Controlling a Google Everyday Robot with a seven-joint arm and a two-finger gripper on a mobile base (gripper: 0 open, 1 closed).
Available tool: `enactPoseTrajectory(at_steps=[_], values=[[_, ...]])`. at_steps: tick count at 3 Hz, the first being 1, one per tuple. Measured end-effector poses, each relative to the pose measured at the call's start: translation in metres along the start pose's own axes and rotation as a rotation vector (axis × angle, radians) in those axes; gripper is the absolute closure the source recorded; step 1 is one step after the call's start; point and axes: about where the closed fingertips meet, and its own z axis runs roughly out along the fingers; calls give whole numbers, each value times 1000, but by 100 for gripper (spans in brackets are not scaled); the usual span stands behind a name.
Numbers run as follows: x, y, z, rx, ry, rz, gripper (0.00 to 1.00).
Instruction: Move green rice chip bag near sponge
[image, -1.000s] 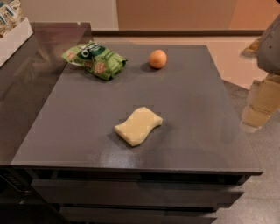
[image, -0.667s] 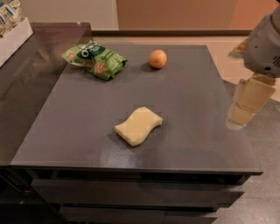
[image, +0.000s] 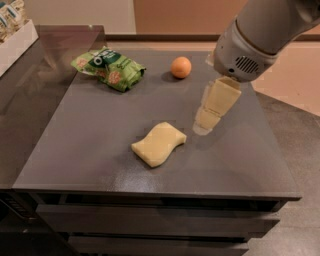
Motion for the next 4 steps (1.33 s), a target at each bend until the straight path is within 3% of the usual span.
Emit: enactPoseTrajectory(at_steps=[2, 4], values=[[-104, -29, 47, 20, -143, 82, 0], [-168, -55, 86, 105, -278, 161, 0]])
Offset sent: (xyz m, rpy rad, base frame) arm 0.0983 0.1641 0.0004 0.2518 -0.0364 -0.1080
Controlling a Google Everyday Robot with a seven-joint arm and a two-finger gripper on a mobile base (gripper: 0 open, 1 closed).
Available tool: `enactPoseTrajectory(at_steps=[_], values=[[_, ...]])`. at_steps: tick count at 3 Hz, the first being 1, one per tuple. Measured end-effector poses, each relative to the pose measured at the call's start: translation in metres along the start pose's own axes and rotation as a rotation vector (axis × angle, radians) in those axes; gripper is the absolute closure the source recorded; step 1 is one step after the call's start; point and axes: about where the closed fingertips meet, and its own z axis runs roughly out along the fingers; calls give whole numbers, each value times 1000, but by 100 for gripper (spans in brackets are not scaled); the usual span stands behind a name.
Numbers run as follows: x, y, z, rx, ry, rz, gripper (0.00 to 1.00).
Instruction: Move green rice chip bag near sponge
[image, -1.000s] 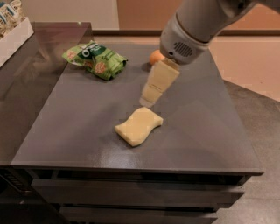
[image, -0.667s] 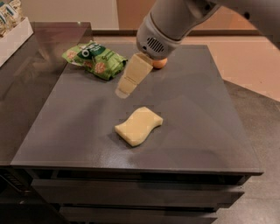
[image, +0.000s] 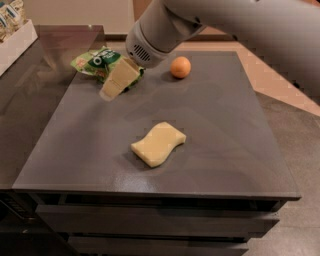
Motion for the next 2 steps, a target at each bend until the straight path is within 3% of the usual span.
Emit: enactPoseTrajectory(at_steps=[2], values=[[-35, -6, 43, 56, -108, 50, 0]])
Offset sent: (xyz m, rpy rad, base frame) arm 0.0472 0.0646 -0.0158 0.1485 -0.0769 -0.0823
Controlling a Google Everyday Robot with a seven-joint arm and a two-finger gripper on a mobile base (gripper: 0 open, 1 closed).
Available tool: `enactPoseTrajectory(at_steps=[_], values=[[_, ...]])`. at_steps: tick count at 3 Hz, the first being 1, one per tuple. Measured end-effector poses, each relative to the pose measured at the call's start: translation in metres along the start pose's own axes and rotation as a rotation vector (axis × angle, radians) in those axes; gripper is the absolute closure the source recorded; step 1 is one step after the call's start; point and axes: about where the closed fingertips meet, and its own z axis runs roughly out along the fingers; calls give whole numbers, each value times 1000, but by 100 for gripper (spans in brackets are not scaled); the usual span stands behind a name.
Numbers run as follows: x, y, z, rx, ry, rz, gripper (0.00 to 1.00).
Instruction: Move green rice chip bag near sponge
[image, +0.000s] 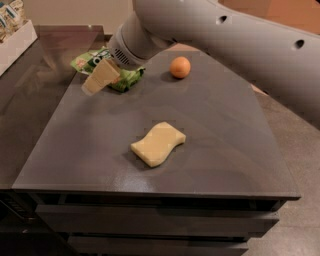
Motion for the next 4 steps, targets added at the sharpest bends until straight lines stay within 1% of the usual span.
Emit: enactPoseTrajectory(at_steps=[1, 2, 3, 4], values=[[0, 0, 0, 0, 0, 0, 0], [7, -13, 6, 40, 12, 42, 0], [14, -35, 16, 88, 7, 102, 0], [20, -56, 27, 121, 10, 130, 0]])
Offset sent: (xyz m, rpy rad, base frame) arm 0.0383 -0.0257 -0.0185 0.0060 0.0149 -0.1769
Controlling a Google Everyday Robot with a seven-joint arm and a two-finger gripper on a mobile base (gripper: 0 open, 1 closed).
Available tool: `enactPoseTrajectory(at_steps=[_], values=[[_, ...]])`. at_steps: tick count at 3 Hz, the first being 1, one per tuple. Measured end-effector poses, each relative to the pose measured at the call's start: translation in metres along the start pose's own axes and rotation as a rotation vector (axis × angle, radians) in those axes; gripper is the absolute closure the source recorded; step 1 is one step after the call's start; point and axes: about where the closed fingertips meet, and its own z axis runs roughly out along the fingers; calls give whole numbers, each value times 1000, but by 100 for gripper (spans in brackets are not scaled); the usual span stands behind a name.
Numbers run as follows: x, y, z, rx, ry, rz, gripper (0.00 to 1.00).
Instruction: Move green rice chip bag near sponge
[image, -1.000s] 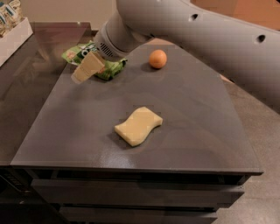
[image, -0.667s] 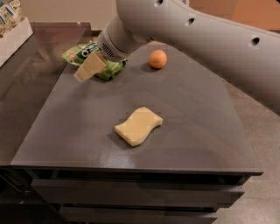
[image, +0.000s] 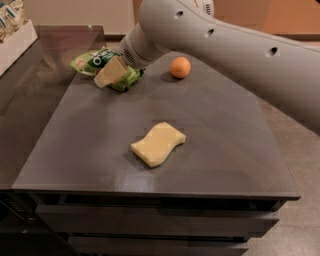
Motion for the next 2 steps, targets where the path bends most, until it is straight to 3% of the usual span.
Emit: enactPoseTrajectory(at_steps=[2], values=[[3, -48, 29, 47, 17, 28, 0]])
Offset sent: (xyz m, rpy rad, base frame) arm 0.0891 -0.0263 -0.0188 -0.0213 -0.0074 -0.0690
